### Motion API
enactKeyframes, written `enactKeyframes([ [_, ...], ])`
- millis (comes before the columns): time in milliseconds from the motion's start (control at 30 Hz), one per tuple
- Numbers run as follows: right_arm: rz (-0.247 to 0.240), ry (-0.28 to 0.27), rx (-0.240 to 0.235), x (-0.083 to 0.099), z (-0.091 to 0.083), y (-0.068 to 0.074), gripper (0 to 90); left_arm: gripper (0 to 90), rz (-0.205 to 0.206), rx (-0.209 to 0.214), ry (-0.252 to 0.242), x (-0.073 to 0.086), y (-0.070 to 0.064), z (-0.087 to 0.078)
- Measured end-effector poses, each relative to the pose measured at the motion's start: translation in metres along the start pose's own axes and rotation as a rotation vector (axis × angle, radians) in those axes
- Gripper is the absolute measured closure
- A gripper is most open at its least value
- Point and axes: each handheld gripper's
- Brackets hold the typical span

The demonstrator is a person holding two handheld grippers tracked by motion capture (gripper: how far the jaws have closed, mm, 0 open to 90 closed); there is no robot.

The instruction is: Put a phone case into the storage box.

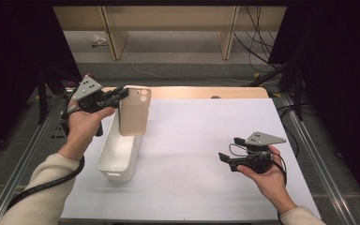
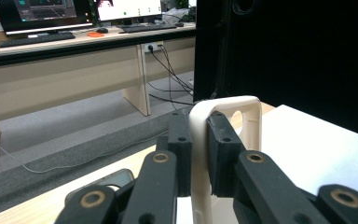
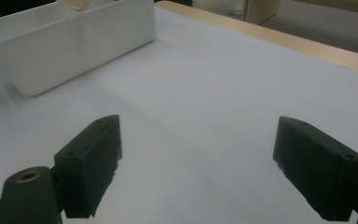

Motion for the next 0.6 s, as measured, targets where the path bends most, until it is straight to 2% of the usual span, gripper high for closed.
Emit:
enactKeyframes([
  [600, 0.01, 0.003, 0.002, 0.001, 0.0, -0.001, 16.4, 81.2, 0.014, -0.018, -0.004, 0.001, 0.018, -0.003],
])
Point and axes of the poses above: each handheld gripper's, and its own axes: z roughly forward along the jaws, x roughly out of its underside, y roughly to its left, and after that the axes turned 9 degrees about x, right-handed
